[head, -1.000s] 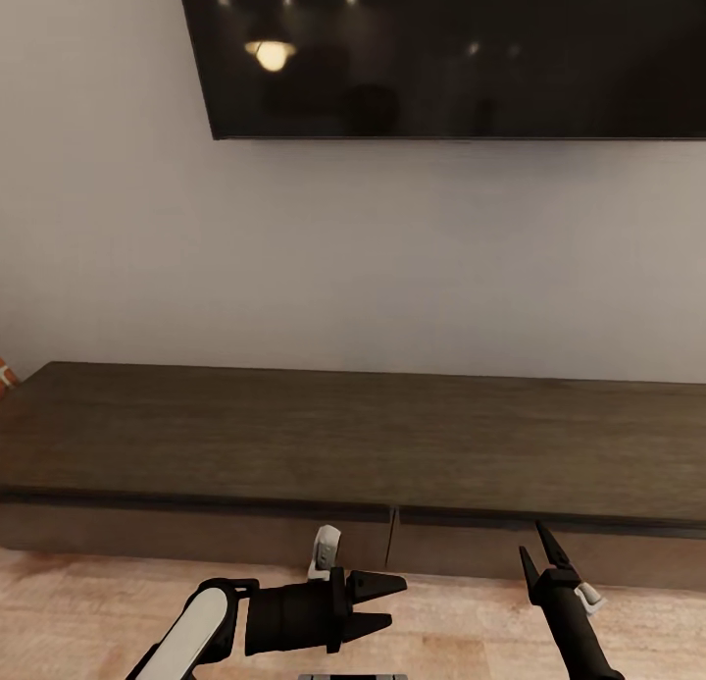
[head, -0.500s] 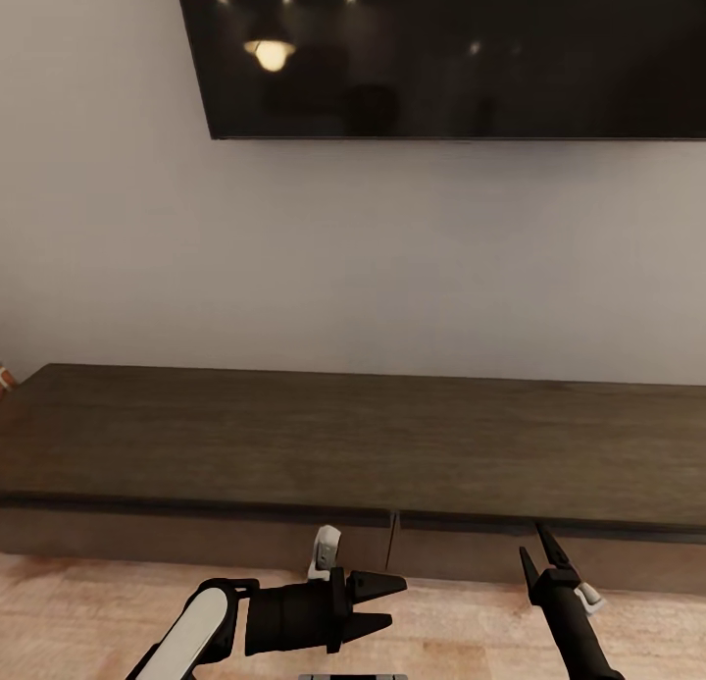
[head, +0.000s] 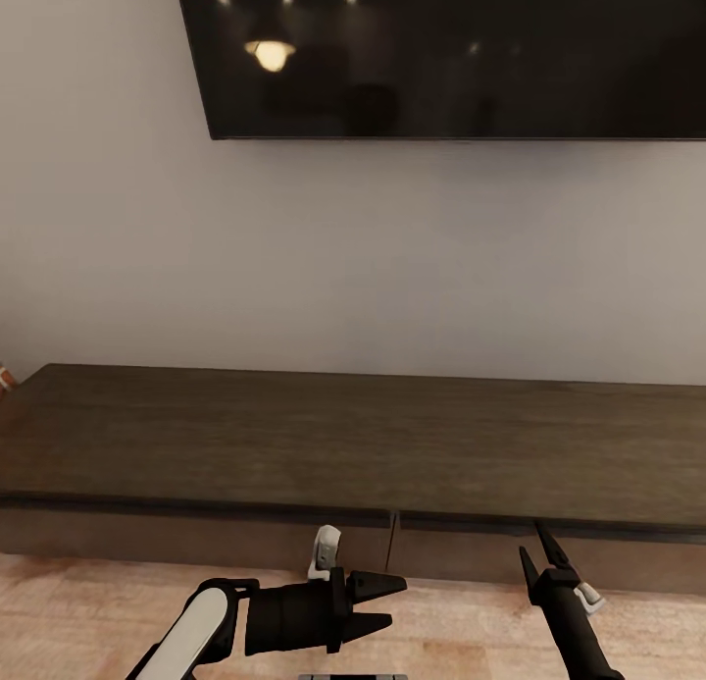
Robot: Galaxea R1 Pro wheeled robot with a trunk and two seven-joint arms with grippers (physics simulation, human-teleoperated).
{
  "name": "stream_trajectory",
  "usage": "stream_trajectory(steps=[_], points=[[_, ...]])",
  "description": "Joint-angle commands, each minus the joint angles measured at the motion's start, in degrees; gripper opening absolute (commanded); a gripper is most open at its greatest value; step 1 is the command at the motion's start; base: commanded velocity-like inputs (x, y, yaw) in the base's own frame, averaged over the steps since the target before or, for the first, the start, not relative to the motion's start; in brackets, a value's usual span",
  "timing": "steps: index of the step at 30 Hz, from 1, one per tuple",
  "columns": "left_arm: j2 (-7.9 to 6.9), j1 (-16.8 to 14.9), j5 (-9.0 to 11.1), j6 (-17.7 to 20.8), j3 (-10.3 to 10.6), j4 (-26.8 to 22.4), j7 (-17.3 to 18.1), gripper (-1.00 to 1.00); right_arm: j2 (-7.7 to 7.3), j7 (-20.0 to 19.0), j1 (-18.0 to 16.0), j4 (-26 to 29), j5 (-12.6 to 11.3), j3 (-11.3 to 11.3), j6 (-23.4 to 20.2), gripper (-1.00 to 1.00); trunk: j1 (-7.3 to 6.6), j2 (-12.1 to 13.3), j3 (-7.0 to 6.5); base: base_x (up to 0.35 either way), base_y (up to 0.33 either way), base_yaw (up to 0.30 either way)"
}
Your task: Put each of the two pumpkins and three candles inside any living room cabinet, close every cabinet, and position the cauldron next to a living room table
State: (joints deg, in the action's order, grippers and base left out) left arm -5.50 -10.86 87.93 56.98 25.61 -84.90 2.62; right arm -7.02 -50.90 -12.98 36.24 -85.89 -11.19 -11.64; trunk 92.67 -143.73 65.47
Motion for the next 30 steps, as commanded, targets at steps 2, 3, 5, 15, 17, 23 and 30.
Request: stream_trajectory(steps=[2, 3, 5, 15, 17, 23, 30], points=[[-0.04, 0.0, -0.2, 0.0, 0.1, 0.0, 0.3, 1.0, -0.01, -0.2, 0.0, 0.0, -0.6, 0.0, -0.6, 1.0, -0.01, 0.0, 0.04, 0.004, 0.0, 0.0], [-0.04, 0.0, -0.2, 0.1, 0.1, 0.0, 0.3, 1.0, -0.01, -0.2, 0.0, 0.0, -0.6, 0.0, -0.6, 1.0, -0.01, 0.0, 0.04, 0.002, 0.0, 0.0], [-0.04, 0.0, -0.2, 0.1, 0.1, 0.0, 0.3, 1.0, 0.01, -0.2, 0.0, 0.0, -0.5, 0.0, -0.6, -1.0, -0.01, 0.0, 0.04, 0.001, 0.0, 0.0], [-0.04, 0.0, -0.2, 0.1, 0.1, 0.0, 0.3, 1.0, -0.04, 0.1, 0.0, 0.0, -0.8, -0.1, -0.8, -1.0, -0.01, 0.0, 0.04, 0.018, 0.0, 0.0], [-0.04, 0.0, -0.2, 0.0, 0.1, 0.0, 0.3, 1.0, -0.07, 0.0, 0.0, 0.0, -0.8, -0.1, -0.8, -1.0, -0.01, 0.0, 0.04, 0.023, 0.0, 0.0], [-0.04, 0.0, -0.2, 0.0, 0.1, 0.0, 0.3, 1.0, -0.09, 0.0, 0.0, 0.0, -0.8, -0.1, -0.8, -1.0, -0.01, 0.0, 0.04, 0.004, 0.0, 0.0], [-0.04, 0.0, -0.2, 0.0, 0.1, 0.0, 0.3, 1.0, -0.09, -0.1, 0.0, 0.0, -0.8, -0.1, -0.8, -1.0, -0.01, 0.0, 0.04, 0.0, 0.0, 0.0]])
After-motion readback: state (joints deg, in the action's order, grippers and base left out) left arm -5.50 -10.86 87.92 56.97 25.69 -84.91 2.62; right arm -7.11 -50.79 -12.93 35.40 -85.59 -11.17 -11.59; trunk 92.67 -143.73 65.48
